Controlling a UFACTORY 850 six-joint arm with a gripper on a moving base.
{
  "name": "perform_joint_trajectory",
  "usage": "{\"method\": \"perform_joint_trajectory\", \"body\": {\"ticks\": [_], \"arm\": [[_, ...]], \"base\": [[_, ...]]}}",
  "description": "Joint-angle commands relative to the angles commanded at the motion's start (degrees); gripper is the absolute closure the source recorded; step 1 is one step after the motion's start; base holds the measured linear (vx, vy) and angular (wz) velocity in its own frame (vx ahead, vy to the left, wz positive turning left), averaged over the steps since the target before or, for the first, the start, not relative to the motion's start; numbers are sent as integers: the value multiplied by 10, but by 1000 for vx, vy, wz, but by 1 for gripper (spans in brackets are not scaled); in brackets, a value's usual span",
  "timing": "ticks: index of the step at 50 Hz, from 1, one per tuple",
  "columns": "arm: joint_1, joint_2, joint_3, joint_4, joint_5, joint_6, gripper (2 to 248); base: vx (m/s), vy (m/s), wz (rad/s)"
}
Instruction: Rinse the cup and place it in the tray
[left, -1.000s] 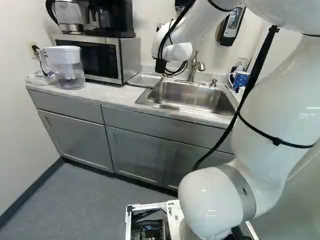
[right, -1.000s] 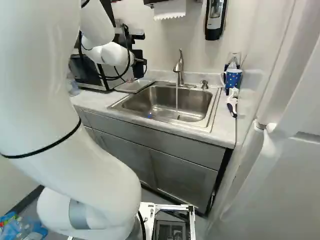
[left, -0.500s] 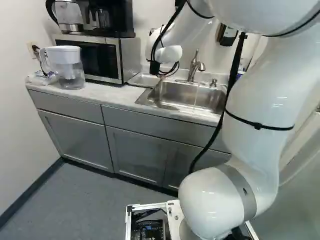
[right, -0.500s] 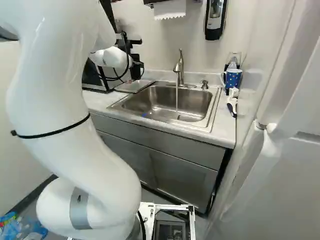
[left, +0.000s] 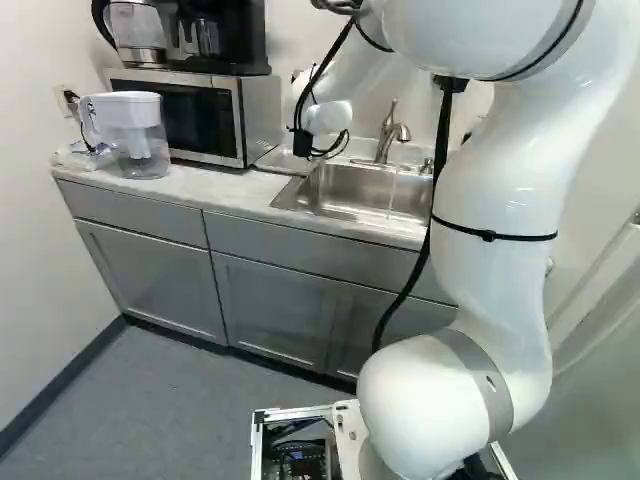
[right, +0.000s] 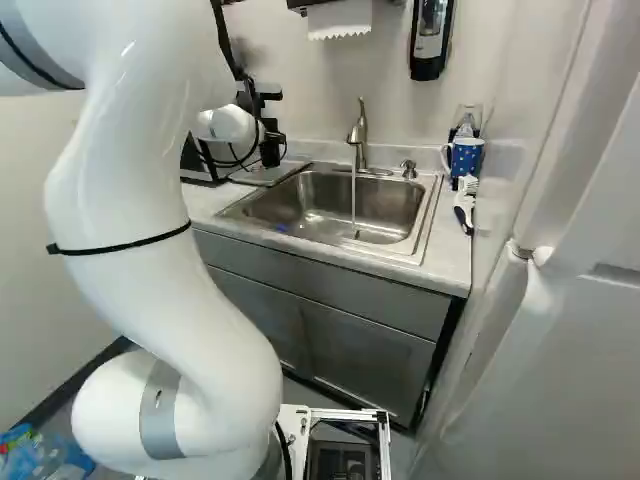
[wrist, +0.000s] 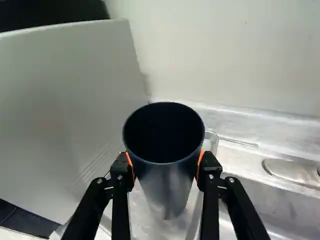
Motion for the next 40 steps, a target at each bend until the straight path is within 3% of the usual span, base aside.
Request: {"method": "perform_joint_trajectory", "body": {"ticks": [40], "arm": [[0, -19, 7, 0, 0, 0, 124]], "base": [[0, 0, 0]]}}
